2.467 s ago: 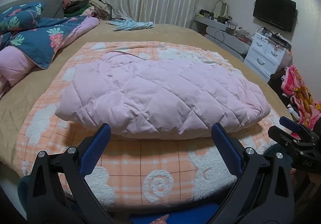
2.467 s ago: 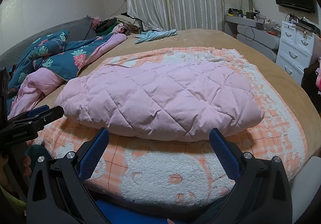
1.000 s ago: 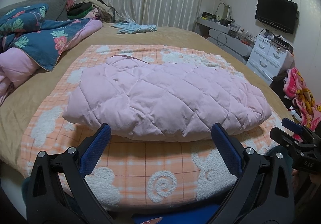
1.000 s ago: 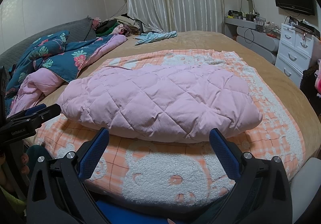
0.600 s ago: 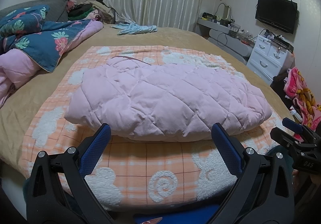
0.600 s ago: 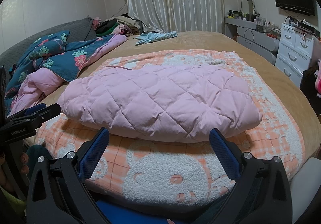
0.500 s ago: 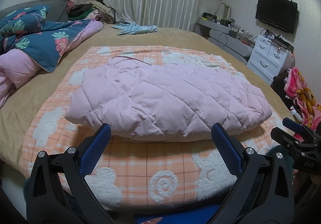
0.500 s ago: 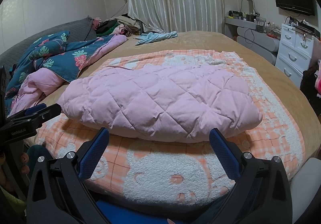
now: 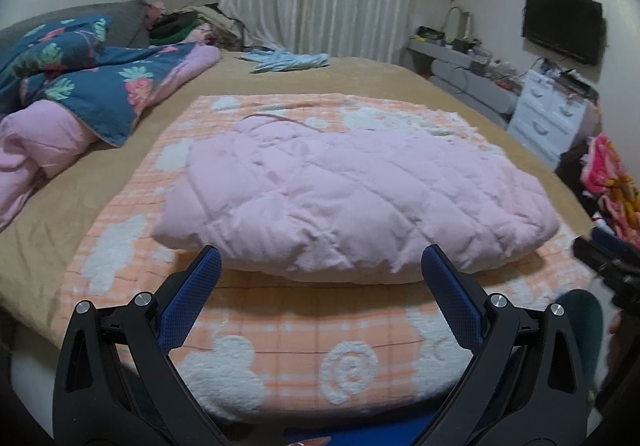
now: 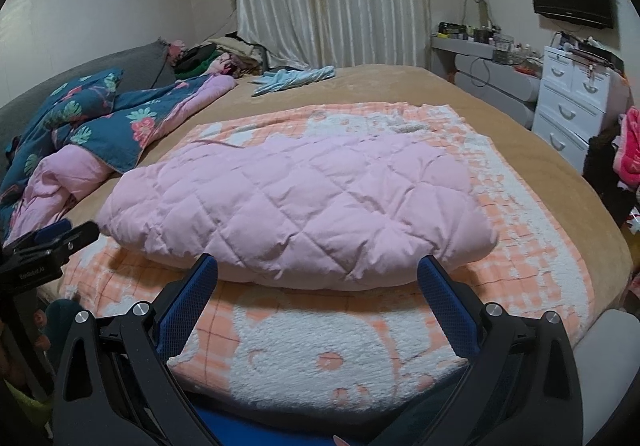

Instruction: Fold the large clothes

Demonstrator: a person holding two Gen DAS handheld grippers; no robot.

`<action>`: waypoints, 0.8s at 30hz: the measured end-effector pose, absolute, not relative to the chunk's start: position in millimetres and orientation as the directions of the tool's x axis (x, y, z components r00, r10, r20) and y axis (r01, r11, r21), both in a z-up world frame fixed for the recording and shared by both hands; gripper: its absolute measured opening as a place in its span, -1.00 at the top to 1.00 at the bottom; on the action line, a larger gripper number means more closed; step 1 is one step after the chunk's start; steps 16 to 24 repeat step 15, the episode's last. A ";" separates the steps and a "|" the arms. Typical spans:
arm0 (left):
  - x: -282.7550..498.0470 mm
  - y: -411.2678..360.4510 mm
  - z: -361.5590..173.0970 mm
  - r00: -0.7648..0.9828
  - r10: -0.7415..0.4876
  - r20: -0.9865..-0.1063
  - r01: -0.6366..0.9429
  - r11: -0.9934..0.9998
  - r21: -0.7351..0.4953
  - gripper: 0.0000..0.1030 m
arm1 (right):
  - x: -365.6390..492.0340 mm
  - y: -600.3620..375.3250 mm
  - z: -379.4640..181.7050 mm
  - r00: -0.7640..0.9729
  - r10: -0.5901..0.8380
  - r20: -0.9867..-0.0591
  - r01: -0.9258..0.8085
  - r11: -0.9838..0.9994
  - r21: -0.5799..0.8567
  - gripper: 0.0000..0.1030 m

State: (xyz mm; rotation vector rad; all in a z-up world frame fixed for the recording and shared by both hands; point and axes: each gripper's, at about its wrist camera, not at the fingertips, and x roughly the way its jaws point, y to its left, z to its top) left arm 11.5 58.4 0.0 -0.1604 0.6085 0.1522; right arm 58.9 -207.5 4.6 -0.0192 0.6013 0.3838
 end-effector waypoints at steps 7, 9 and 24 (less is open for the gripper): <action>19.5 96.8 -10.3 0.788 0.159 -0.595 -0.292 0.947 -0.132 -0.82 | 75.6 -278.4 7.6 0.819 0.220 -0.530 -0.171 0.975 0.142 -0.92; 25.8 120.5 -10.8 0.781 0.197 -0.593 -0.343 0.928 -0.144 -0.82 | 82.4 -311.2 5.3 0.833 0.166 -0.528 -0.091 0.982 0.166 -0.92; 51.2 260.8 -19.4 0.729 0.358 -0.584 -0.550 0.813 -0.189 -0.82 | 116.6 -490.2 -48.5 0.751 -0.273 -0.601 0.431 0.892 0.133 -0.92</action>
